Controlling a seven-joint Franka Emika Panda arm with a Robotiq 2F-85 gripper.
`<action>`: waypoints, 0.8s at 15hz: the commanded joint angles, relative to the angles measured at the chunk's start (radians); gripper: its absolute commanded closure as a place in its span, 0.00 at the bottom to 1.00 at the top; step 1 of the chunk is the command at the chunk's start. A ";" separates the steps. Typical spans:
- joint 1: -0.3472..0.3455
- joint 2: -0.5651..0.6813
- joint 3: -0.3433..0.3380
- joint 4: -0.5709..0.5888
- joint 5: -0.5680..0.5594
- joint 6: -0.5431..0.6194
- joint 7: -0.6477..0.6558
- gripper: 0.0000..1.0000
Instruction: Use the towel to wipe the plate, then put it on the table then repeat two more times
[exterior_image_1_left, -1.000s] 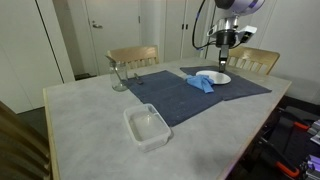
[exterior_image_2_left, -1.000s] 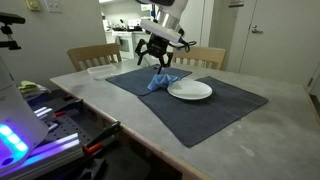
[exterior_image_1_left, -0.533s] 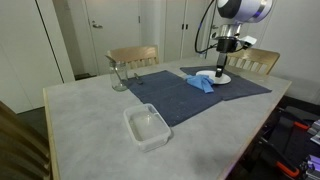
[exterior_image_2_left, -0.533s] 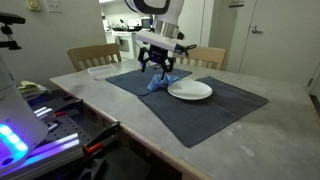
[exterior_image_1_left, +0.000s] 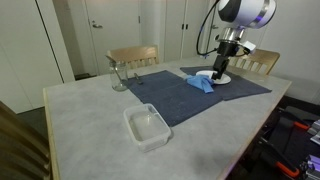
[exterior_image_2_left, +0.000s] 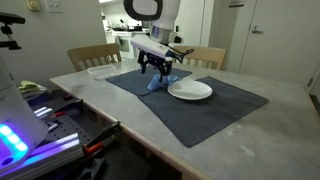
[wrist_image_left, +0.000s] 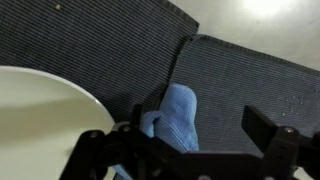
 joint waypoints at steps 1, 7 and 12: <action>-0.016 0.008 0.030 -0.023 0.065 0.069 -0.043 0.00; -0.022 0.035 0.051 -0.030 0.114 0.137 -0.083 0.00; -0.034 0.079 0.061 -0.022 0.111 0.152 -0.088 0.26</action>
